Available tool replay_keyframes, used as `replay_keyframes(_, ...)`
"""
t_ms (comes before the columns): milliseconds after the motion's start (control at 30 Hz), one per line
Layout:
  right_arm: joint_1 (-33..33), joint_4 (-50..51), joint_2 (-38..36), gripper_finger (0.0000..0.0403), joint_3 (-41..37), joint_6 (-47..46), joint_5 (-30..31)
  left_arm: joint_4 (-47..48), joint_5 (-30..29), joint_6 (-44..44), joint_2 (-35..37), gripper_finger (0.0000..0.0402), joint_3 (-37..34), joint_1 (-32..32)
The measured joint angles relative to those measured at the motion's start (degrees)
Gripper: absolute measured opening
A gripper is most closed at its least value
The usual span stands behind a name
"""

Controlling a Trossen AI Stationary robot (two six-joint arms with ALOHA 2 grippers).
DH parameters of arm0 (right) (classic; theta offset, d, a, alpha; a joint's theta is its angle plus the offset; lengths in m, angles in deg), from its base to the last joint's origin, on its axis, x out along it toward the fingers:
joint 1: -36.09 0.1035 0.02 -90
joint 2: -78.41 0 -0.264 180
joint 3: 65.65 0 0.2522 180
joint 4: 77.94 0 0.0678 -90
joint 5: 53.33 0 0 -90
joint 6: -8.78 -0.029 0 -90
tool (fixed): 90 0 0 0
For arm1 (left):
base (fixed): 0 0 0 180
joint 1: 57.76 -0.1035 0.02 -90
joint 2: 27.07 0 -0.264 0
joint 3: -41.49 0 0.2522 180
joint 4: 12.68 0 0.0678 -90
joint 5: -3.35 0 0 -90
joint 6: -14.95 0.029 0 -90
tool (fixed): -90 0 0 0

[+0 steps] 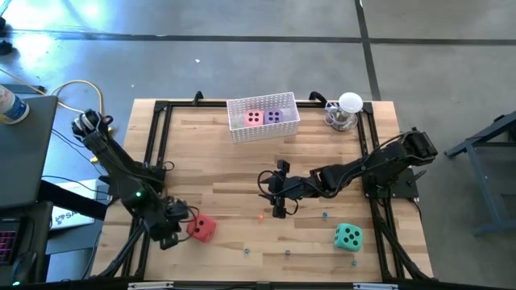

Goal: Pick & Place Dice
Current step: Put the large dark pink dice into the white bin

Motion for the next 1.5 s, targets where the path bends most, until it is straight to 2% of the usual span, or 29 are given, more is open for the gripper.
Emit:
replay_keyframes(233, 0.0, 0.0, 0.0, 0.0189, 0.0, 0.0, -0.2, -1.7, 1.8, 7.1, -4.8, 0.0001, 0.0, -4.7)
replay_keyframes(333, 0.0, 0.0, 0.0, 0.0189, 0.0, 0.0, -2.8, -3.3, 1.5, 11.1, -6.2, 0.0001, 0.0, -6.9)
replay_keyframes(500, 0.2, 0.0, 0.0, 0.0189, 0.0, -1.3, -8.3, -6.2, -1.4, 16.6, -8.0, 0.0001, 0.0, -11.0)
replay_keyframes(667, 1.0, 0.0, 0.0, 0.0189, 0.0, -1.5, -14.5, -9.3, -7.0, 20.0, -8.0, 0.0001, 0.0, -15.9)
replay_keyframes(900, 1.9, -5.0, 4.6, 0.0189, 0.0, -1.9, -22.2, -14.6, -7.9, 24.0, -8.0, 0.0001, 0.0, -21.3)
replay_keyframes(1000, 1.9, -6.8, 7.1, 0.0189, -0.1, -1.9, -25.8, -16.8, -10.8, 24.4, -8.0, 0.0001, 0.0, -22.5)
replay_keyframes(1167, 1.6, -8.8, 8.5, 0.0189, -0.1, -1.6, -26.6, -18.1, -16.0, 25.9, -8.0, 0.0001, 0.0, -24.3)
replay_keyframes(1267, 1.4, -9.0, 8.5, 0.0189, -0.1, -1.6, -26.6, -16.2, -15.1, 27.0, -7.5, 0.0001, -0.1, -25.1)
replay_keyframes(1500, 1.2, -9.1, 8.5, 0.0189, -0.1, -1.5, -26.5, -7.8, -6.4, 24.5, 0.1, 0.0001, 0.2, -22.6)
